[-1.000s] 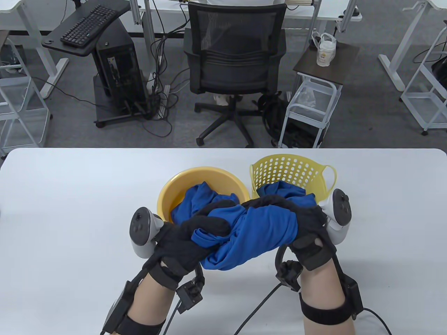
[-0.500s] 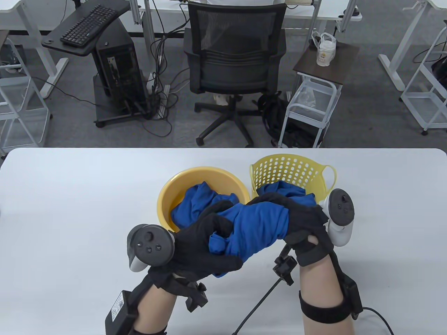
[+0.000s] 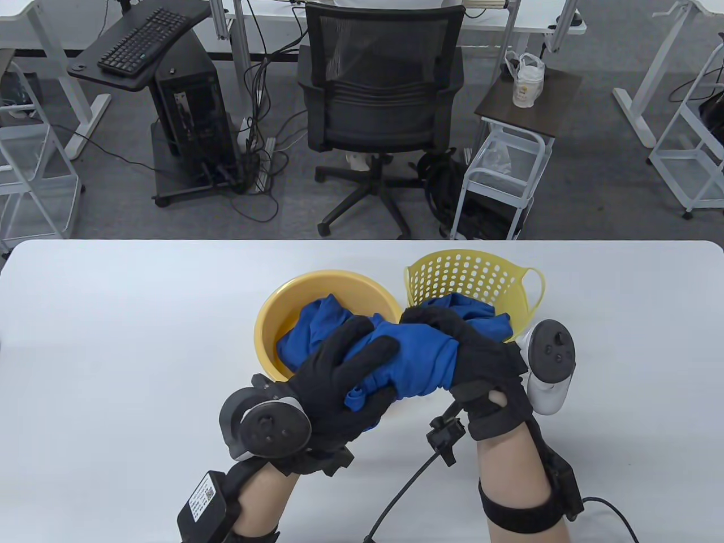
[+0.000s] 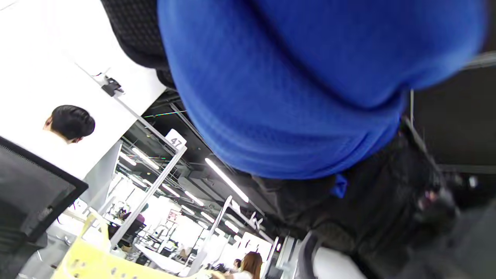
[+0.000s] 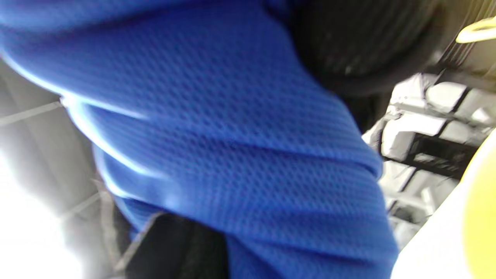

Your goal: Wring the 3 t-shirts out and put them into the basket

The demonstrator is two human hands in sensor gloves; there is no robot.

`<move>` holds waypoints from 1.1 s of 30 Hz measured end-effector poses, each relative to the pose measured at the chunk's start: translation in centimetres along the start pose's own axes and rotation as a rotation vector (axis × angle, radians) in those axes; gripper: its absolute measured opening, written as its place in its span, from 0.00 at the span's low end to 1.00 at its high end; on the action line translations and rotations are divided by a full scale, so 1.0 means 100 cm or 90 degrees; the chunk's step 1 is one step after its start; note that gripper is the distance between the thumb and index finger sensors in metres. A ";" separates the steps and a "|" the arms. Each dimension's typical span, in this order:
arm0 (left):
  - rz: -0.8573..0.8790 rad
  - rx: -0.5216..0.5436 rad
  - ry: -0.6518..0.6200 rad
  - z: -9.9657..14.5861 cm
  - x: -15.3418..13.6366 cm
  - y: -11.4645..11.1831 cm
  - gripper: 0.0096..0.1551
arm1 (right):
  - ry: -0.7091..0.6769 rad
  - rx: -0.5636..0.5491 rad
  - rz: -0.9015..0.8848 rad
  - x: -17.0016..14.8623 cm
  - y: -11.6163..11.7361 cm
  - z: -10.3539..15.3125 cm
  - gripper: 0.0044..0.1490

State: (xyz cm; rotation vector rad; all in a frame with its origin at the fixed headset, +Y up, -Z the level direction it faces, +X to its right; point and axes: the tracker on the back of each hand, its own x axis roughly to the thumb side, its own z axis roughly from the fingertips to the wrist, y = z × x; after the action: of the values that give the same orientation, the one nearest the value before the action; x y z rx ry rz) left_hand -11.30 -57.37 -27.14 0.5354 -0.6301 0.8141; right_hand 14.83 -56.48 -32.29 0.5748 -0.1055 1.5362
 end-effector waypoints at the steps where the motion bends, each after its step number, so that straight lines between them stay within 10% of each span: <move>1: 0.022 0.010 0.019 0.000 -0.006 0.002 0.38 | -0.021 -0.003 -0.034 -0.001 -0.001 0.000 0.45; 4: 0.202 0.039 0.105 0.000 -0.035 0.010 0.39 | -0.078 0.041 -0.182 0.001 -0.004 -0.002 0.40; 7: 0.403 0.008 0.152 0.000 -0.050 0.010 0.38 | -0.191 0.068 -0.100 0.013 0.002 -0.001 0.28; 10: 0.522 -0.003 0.194 0.000 -0.058 0.005 0.39 | -0.379 -0.083 0.099 0.029 0.021 0.010 0.25; 16: 0.731 -0.101 0.233 0.001 -0.066 -0.010 0.38 | -0.467 -0.049 0.543 0.032 0.053 0.018 0.43; 20: 0.658 -0.146 0.256 0.001 -0.076 -0.005 0.37 | -0.398 0.044 0.595 0.026 0.047 0.012 0.57; 26: 0.688 -0.270 0.283 0.000 -0.075 -0.012 0.36 | -0.391 -0.002 0.791 0.011 0.067 0.010 0.79; 33: 0.560 -0.340 0.274 -0.003 -0.077 -0.003 0.34 | -0.446 -0.007 0.809 0.007 0.079 0.013 0.78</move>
State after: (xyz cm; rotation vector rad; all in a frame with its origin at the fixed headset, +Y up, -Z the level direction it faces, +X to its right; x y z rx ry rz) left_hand -15.00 -61.18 -32.74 -0.4495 -0.6407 1.4665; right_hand 7.74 -56.91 -28.63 1.1249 -1.1997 2.4440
